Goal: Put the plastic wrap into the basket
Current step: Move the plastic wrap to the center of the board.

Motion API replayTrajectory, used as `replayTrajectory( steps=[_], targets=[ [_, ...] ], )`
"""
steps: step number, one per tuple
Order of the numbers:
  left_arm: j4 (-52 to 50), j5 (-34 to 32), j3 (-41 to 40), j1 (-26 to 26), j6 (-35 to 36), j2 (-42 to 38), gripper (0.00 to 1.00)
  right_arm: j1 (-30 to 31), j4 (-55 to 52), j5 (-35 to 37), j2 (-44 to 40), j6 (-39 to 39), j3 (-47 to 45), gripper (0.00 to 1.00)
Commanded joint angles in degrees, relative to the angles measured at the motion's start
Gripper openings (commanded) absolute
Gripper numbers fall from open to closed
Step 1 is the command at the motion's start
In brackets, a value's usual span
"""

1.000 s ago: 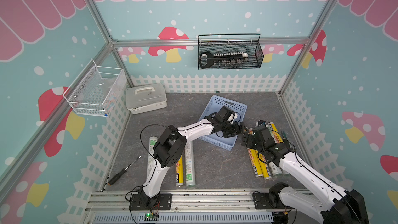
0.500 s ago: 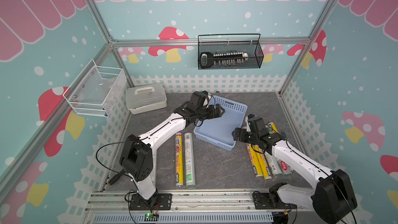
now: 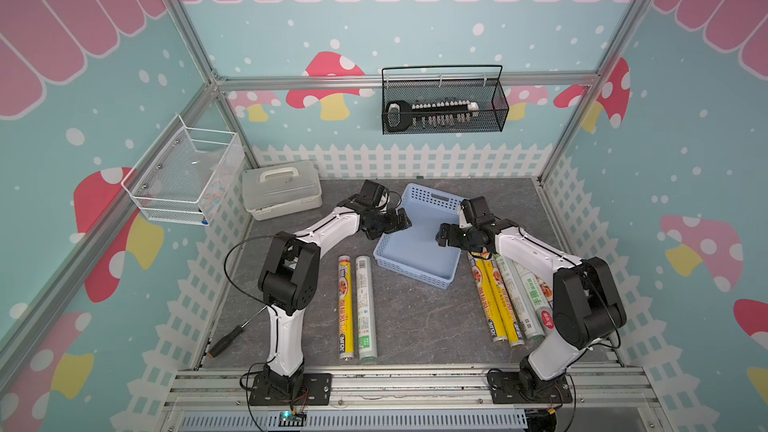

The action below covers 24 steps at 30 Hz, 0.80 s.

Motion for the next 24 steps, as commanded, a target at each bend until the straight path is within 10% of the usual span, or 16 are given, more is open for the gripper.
replayTrajectory(
  steps=[1,24],
  targets=[
    [-0.4,2.4,-3.6,-1.6,2.7,-3.4,0.97,-0.1,-1.3,-4.9,1.7,-3.3,1.2,0.96],
    [0.2,-7.9,-33.2,-16.6,-6.2,-30.9,0.96,2.1,-2.8,-18.1,-19.7,-6.7,-20.9,0.95]
  ],
)
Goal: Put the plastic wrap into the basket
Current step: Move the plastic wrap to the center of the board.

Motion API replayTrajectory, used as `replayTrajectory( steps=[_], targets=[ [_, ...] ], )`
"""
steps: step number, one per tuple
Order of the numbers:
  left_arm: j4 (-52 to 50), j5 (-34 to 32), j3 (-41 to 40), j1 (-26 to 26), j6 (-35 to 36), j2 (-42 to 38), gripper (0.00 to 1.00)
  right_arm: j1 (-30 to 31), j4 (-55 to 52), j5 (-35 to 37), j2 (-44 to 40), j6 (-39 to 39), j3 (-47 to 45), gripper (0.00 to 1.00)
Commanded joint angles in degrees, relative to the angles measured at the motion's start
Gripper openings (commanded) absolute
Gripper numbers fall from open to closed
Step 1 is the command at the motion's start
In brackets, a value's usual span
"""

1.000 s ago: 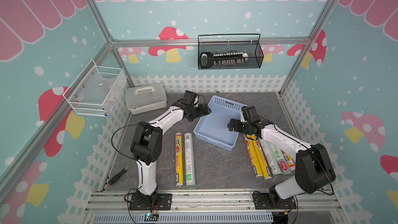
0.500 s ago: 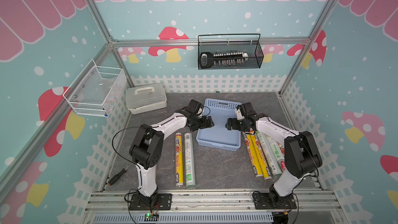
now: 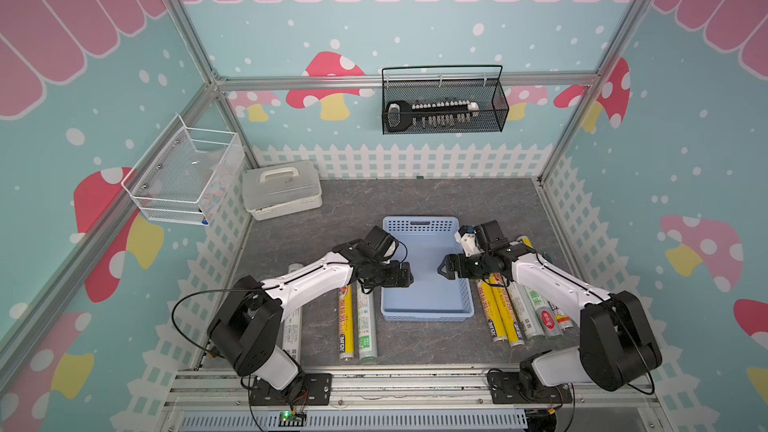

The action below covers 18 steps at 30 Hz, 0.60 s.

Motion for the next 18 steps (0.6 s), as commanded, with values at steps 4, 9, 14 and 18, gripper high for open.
replayTrajectory(
  steps=[4,9,14,18],
  targets=[
    [4.5,-0.5,-5.5,-3.2,-5.1,-6.2,0.96,2.6,-0.8,-1.6,-6.4,3.7,-5.4,0.95],
    [4.7,-3.1,-7.7,-3.7,-6.7,-8.5,0.97,2.7,-4.2,4.8,-8.5,4.9,-6.3,0.95],
    [2.7,-8.0,-7.6,-3.1,-5.8,-10.9,0.99,2.6,-5.1,7.5,-8.5,4.9,-4.7,0.96],
    [0.8,-11.5,-7.7,-2.1,-4.9,-15.2,0.99,2.6,-7.6,10.9,-9.4,3.4,-0.8,0.96]
  ],
)
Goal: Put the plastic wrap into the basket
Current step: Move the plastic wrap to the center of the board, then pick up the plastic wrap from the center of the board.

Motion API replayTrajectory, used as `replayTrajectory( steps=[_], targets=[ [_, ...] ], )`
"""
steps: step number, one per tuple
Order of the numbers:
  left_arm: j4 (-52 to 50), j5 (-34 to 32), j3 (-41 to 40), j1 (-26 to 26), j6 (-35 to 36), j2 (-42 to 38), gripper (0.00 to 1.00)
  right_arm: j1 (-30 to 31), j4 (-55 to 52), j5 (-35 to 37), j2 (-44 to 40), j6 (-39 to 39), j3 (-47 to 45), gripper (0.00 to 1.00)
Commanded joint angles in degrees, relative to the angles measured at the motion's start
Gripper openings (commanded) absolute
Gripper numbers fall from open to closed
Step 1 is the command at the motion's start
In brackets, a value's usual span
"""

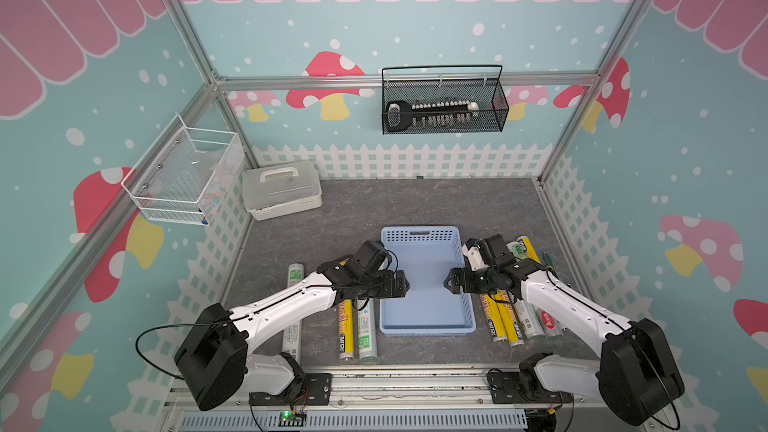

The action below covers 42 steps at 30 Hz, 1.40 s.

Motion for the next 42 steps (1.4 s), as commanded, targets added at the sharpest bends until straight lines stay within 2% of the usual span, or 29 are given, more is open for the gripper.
replayTrajectory(
  steps=[1,8,14,21,33,42],
  targets=[
    [-2.2,-6.2,-0.5,1.4,0.9,-4.8,0.98,0.4,-2.4,3.8,-2.0,-1.3,4.2,0.96],
    [-6.2,-8.4,-3.0,8.4,3.2,-10.1,0.81,2.9,-2.6,2.5,-1.8,-3.2,10.8,0.95],
    [-8.4,-8.4,-3.3,11.1,4.8,-6.5,0.78,11.6,-3.2,10.4,0.8,-5.0,16.6,0.95],
    [-8.2,-6.5,-2.9,11.5,5.2,-1.5,0.69,16.8,-2.0,12.6,4.7,-5.2,19.6,0.95],
    [-7.5,-5.5,-3.4,10.5,4.7,4.1,0.69,19.4,-1.4,12.1,10.5,-3.2,22.4,0.95],
    [-6.9,-6.3,-2.1,8.5,4.5,10.0,0.7,19.4,-1.7,13.9,11.1,-2.5,21.6,0.95]
  ],
)
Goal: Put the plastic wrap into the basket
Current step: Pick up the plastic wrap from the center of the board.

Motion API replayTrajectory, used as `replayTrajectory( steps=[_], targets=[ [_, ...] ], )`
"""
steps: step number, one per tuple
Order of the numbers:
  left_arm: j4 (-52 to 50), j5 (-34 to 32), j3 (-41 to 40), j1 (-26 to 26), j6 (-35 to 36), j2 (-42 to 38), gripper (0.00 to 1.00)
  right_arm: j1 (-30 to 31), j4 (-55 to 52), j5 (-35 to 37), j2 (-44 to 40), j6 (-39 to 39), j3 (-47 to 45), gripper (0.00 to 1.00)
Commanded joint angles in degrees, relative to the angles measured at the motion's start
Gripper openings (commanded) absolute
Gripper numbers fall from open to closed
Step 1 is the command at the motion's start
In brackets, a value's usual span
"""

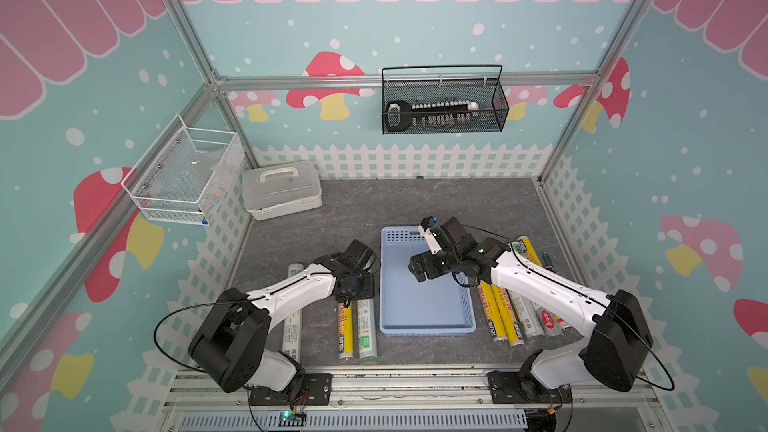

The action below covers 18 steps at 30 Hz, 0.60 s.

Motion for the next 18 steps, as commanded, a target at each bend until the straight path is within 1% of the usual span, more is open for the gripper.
replayTrajectory(
  steps=[1,10,18],
  targets=[
    [0.4,-0.5,1.0,-1.1,0.3,2.1,0.69,0.3,-0.3,1.3,0.3,0.6,0.5,0.95],
    [0.8,-2.9,0.5,-2.2,-0.3,5.8,0.68,0.4,-0.2,2.6,-0.3,1.2,-1.4,0.95],
    [2.7,-2.6,-0.4,-2.3,-0.4,9.1,0.65,0.3,-0.5,3.6,-0.6,1.4,-1.5,0.95]
  ],
)
